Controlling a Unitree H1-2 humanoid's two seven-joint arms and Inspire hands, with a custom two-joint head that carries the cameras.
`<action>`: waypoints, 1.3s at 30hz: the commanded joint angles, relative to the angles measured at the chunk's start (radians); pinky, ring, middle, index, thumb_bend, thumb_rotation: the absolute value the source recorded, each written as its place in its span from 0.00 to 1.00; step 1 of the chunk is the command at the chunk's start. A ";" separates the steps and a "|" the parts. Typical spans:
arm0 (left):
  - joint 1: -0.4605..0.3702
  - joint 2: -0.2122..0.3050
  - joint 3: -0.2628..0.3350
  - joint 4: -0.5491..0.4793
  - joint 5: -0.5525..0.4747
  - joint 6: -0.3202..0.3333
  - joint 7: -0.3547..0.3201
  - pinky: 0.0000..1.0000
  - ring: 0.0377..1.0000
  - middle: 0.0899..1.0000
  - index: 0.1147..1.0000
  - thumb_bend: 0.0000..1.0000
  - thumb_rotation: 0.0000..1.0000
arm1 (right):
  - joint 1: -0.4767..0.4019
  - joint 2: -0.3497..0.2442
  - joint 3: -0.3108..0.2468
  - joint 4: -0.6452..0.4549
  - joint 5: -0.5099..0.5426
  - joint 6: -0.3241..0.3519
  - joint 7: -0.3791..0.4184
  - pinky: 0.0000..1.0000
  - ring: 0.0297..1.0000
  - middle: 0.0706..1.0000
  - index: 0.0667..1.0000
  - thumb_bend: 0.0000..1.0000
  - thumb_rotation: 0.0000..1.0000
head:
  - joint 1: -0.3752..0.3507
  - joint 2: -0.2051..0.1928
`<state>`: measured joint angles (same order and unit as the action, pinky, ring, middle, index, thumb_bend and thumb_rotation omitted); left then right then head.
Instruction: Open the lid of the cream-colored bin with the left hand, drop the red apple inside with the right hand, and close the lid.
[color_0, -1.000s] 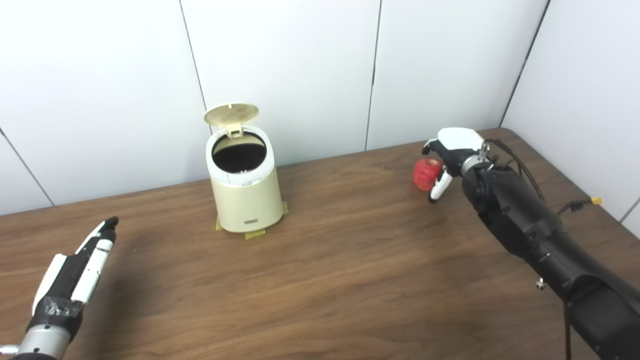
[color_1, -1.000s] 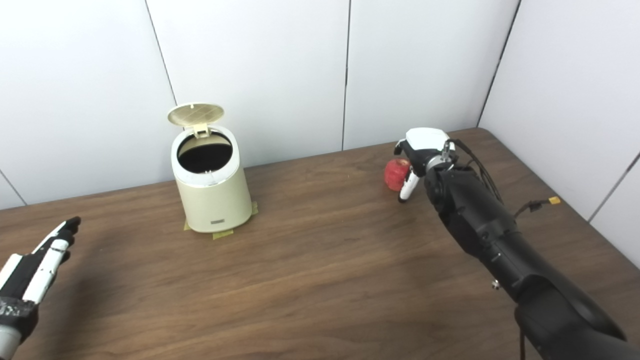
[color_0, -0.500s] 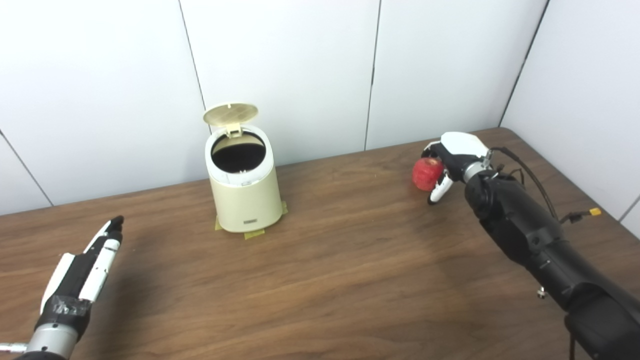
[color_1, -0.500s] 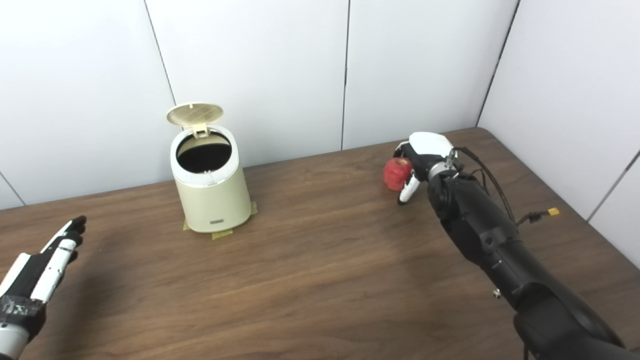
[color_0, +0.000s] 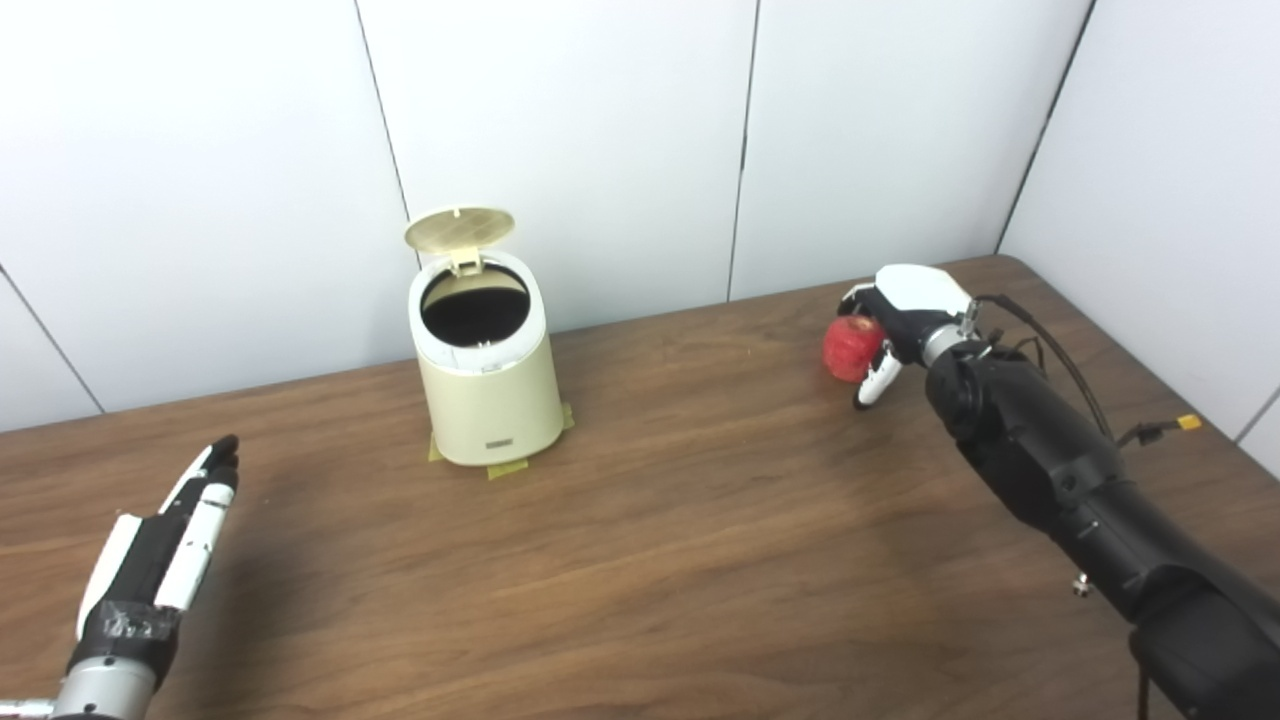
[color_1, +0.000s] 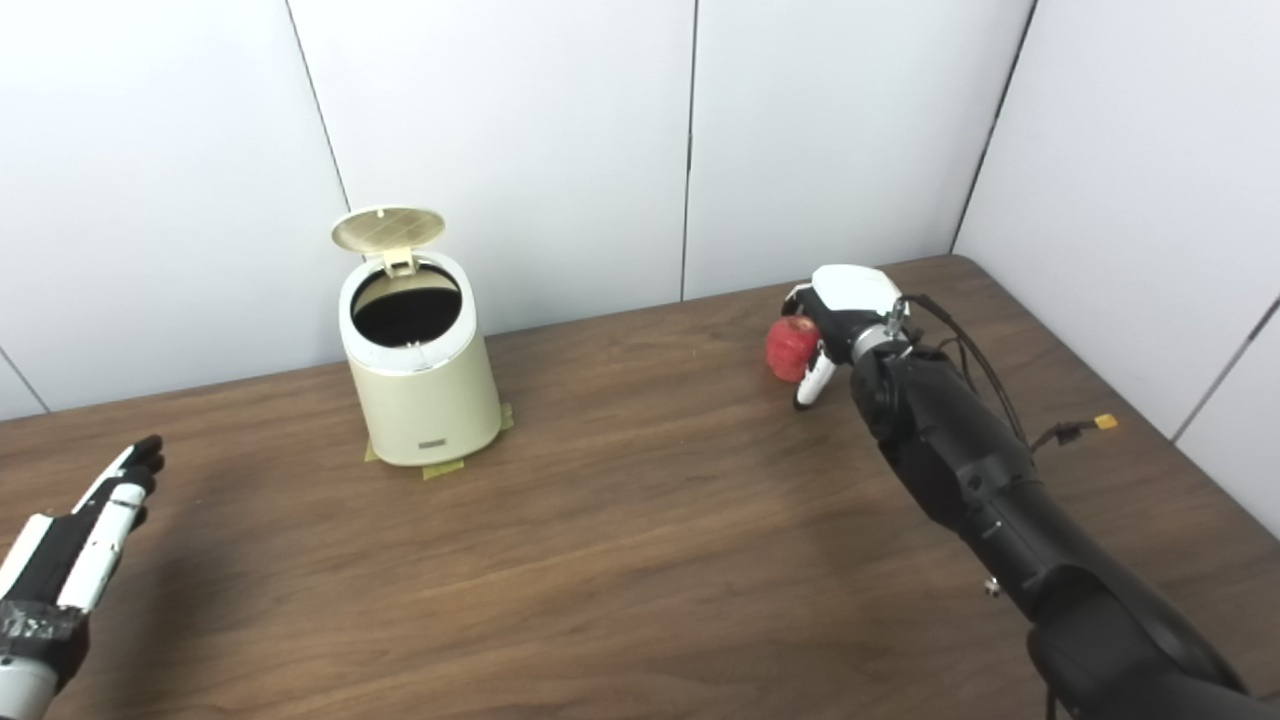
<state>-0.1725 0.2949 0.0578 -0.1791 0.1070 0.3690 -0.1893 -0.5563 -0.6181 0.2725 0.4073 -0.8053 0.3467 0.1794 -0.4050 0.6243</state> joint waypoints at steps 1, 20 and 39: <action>-0.029 0.006 0.014 -0.039 -0.012 -0.011 0.018 1.00 1.00 0.98 1.00 0.37 1.00 | -0.046 -0.022 -0.004 -0.005 0.006 -0.030 -0.020 0.58 0.69 0.74 0.75 0.75 0.00 | -0.001 0.001; -0.035 0.011 -0.005 -0.030 -0.017 -0.017 0.001 1.00 1.00 0.99 1.00 0.35 1.00 | -0.018 0.006 -0.027 0.034 -0.014 -0.118 -0.289 0.41 0.38 0.50 0.44 0.51 0.00 | 0.005 -0.002; -0.008 0.010 -0.030 -0.018 0.005 -0.037 0.011 1.00 1.00 0.98 1.00 0.39 1.00 | 0.020 0.083 -0.102 -0.352 0.035 -0.155 -0.280 0.32 0.38 0.50 0.47 0.49 0.00 | 0.213 0.007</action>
<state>-0.1585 0.2878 0.0271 -0.1807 0.1028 0.3718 -0.1942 -0.4855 -0.5270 0.1827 0.0932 -0.7726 0.2138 -0.0966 -0.2117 0.6305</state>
